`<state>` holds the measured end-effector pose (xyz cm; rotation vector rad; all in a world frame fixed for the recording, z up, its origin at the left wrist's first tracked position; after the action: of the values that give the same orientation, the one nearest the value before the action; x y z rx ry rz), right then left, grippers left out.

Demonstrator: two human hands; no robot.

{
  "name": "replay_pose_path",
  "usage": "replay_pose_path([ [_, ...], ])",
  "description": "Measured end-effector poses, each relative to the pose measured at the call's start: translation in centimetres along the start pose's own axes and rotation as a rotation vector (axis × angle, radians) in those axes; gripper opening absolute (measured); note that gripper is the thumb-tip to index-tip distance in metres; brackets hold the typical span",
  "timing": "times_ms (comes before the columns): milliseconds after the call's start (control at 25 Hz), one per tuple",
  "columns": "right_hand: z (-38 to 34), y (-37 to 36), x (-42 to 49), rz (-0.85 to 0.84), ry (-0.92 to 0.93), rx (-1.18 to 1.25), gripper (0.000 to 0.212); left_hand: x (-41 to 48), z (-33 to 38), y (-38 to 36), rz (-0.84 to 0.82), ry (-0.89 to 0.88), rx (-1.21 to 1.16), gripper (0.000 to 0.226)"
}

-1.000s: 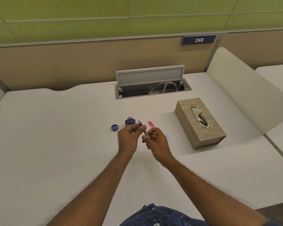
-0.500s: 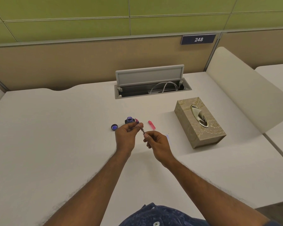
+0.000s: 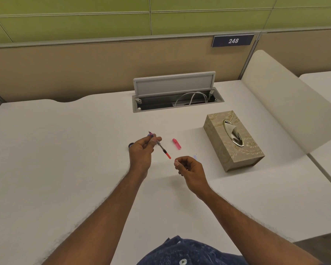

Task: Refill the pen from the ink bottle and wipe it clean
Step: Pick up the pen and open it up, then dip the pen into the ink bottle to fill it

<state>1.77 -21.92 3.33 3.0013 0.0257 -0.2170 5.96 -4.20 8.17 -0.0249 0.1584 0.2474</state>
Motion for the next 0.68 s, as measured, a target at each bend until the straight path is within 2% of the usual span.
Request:
replay_pose_path([
  [160,1.5,0.9,0.9,0.039,-0.050,-0.094,0.018,0.6,-0.3,0.1,0.009,0.004,-0.015,0.020],
  [440,2.9,2.2,4.3,0.210,-0.083,-0.483,0.013,1.1,-1.5,0.3,-0.055,0.033,-0.021,0.026],
  [680,2.9,2.8,6.9,0.286,-0.164,-0.615,0.018,1.8,-1.7,0.3,-0.087,0.037,0.023,0.025],
])
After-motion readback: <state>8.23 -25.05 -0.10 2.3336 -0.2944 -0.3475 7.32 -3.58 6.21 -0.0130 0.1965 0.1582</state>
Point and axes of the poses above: each hand's wrist, its own x-axis towards the middle knuckle, its own y-axis out of the back of the hand, z = x × y, the point moved 5 cm from there along x, towards the middle knuckle, and after that the axes turned 3 degrees about -z, right-handed, at the moved point
